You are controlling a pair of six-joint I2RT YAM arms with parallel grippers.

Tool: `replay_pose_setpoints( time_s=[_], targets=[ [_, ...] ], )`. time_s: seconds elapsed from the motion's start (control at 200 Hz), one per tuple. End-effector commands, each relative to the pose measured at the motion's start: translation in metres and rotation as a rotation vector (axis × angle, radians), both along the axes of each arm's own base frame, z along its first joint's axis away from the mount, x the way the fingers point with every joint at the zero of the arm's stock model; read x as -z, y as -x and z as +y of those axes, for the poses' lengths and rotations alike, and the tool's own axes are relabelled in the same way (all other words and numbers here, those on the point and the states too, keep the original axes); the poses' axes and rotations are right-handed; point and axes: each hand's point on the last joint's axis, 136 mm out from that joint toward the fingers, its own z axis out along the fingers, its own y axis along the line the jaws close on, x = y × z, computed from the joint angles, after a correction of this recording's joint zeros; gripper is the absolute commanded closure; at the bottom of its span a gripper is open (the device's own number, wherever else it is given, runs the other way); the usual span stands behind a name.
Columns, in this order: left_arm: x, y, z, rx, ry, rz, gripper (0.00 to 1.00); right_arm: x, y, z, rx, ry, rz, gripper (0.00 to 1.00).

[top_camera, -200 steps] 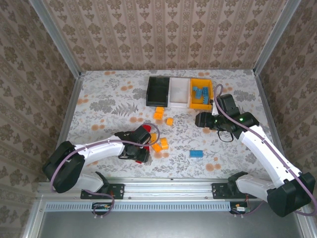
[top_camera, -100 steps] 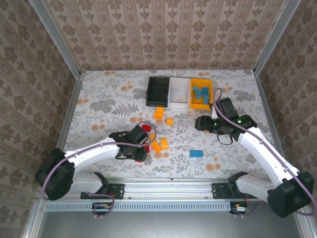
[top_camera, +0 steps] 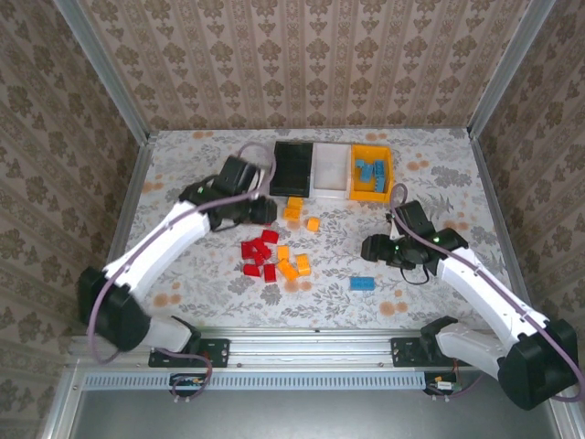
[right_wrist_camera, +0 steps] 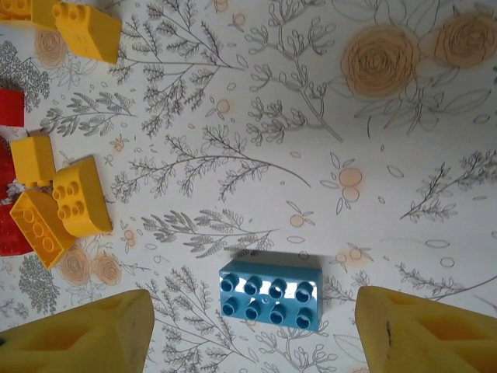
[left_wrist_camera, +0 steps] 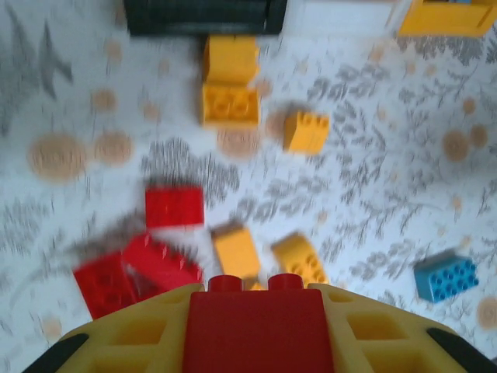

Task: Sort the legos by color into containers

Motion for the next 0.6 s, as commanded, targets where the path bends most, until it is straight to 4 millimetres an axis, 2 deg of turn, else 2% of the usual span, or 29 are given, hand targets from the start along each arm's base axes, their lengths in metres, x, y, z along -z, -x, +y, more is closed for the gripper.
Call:
replay_pose_setpoints(
  time_s=[0.0,0.16,0.28,0.42,0.595],
  targets=[
    [-0.002,-0.040,-0.022,0.108,-0.055,-0.015,0.65,-0.003,0.011,0.004,0.011,-0.042,-0.004,0.29],
    [0.007,-0.106,-0.052,0.147,-0.109,-0.016,0.66,-0.002,0.027,-0.005,0.021,-0.019,0.003,0.29],
    [0.025,-0.143,-0.066,0.162,-0.165,-0.009,0.66,0.002,0.038,-0.011,0.031,-0.011,0.009,0.29],
    [0.047,-0.173,-0.065,0.134,-0.205,0.004,0.66,0.005,0.045,-0.013,0.029,-0.003,0.026,0.29],
    [0.068,-0.192,-0.058,0.101,-0.209,0.014,0.65,0.006,0.047,-0.015,0.035,0.000,0.028,0.29]
  ],
)
